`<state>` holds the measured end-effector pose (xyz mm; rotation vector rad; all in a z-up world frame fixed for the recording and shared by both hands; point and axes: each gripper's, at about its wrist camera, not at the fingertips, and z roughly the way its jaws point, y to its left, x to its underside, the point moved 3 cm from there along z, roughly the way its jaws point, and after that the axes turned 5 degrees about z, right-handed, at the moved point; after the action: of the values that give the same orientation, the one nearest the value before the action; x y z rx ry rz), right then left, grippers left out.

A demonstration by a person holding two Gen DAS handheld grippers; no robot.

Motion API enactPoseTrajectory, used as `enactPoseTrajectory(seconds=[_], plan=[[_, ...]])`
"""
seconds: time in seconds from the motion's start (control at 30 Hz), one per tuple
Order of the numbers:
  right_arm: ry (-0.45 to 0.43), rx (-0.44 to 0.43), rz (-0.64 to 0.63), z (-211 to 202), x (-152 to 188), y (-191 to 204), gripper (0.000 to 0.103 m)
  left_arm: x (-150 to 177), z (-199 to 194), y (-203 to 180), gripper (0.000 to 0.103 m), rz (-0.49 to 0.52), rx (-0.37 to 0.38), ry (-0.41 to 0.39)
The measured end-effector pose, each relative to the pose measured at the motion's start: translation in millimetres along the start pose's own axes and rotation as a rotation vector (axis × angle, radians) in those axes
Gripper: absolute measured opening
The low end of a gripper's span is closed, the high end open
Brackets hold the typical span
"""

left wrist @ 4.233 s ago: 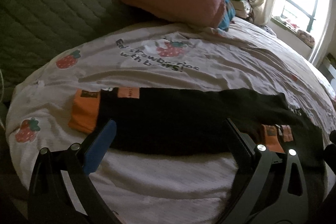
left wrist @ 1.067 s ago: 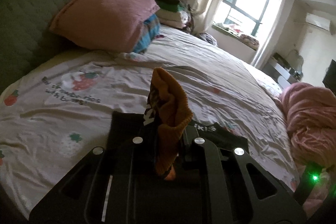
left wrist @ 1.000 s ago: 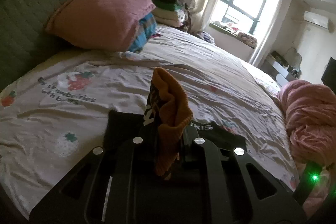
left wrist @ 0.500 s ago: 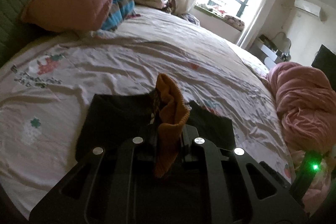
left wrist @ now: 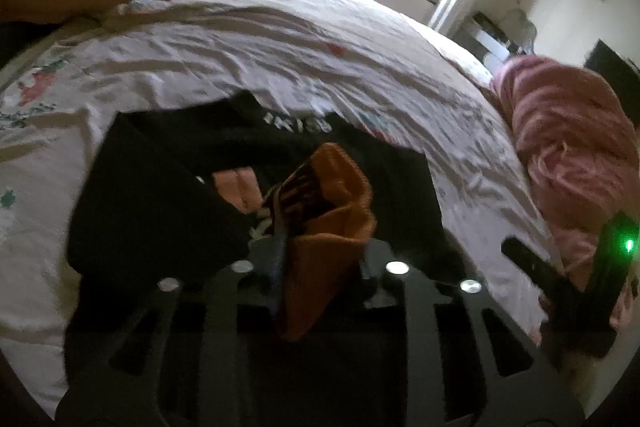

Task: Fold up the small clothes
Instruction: 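Lay the orange cuff on the shirt body and open the left gripper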

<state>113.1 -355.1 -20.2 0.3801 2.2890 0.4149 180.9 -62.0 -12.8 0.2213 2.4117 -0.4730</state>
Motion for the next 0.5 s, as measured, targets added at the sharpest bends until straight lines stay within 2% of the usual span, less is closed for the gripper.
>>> enactPoseTrajectory(seconds=[0.07,0.2,0.23,0.4,0.5], plan=[[0.007,0.012,0.005,1,1,-4,0.098,5,3,-3,0.034,0.01,0.022,0.017],[0.02,0.025,-0.008,2,4,-5,0.098,16,5,-11,0.062,0.023,0.103,0.047],[0.025,0.026,-0.012,2,5,-4,0.098,18,4,-13,0.066,0.029,0.104,0.043],[0.079,0.002,-0.047,9,17,9,0.098,17,-9,3,0.073,-0.002,0.081,0.006],[0.114,-0.011,-0.084,14,28,21,0.098,15,-15,22,0.08,-0.037,0.032,0.001]])
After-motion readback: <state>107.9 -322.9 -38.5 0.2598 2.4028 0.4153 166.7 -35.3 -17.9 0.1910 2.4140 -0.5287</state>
